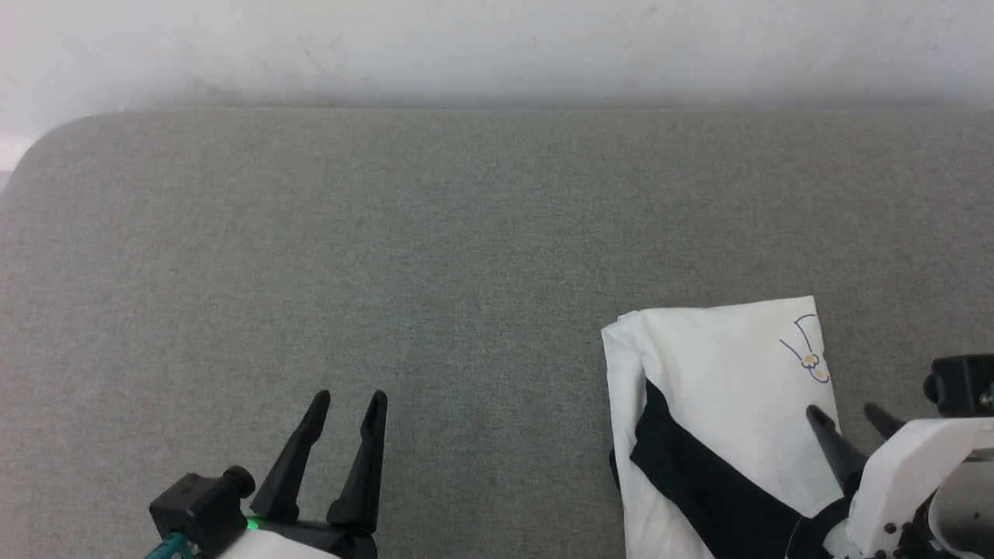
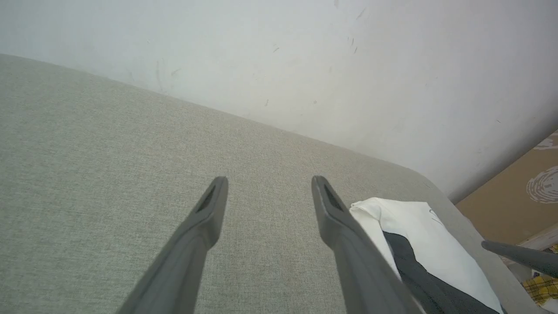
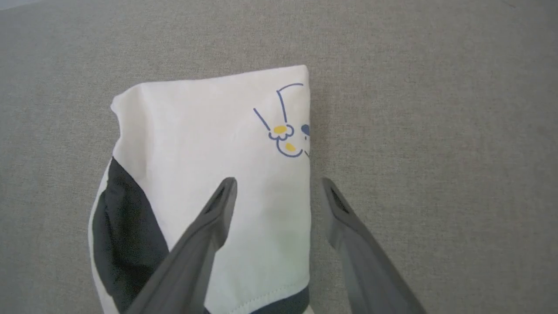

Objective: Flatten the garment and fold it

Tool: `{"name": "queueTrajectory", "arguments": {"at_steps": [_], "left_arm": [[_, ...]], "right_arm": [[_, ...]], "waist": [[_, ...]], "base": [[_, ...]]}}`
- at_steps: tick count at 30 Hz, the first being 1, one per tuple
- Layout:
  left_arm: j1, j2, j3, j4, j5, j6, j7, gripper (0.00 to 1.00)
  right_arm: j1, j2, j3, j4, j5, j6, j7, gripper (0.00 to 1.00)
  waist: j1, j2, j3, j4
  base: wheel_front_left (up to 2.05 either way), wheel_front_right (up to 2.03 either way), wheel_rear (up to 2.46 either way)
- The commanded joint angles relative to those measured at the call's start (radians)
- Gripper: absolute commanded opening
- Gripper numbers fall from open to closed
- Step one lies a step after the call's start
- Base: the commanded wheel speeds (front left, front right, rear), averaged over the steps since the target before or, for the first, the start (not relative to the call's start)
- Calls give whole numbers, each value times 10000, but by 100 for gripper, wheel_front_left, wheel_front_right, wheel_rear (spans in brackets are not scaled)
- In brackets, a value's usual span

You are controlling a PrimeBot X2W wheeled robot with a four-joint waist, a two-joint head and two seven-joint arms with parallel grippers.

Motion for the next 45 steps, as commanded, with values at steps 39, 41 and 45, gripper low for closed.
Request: {"name": "queueTrajectory", "arguments": {"at_steps": [39, 41, 45], "left_arm": [[-688, 250, -19, -616, 156, 228, 316, 100], [-826, 300, 25, -705, 197, 222, 330, 100], [-1237, 399, 119, -918, 336, 207, 365, 100]], "right_arm": [[-2272, -795, -84, 2837, -473, -7, -1213, 0], [-2529, -1195, -26, 2695, -530, -7, -1155, 0], [-3053, -2134, 20, 2494, -582, -7, -1023, 0]], "waist": [[0, 0, 802, -723], [0, 0, 1022, -878], [0, 0, 1657, -1109]], "base": [[0, 0, 0], [0, 0, 0], [0, 0, 0]]}}
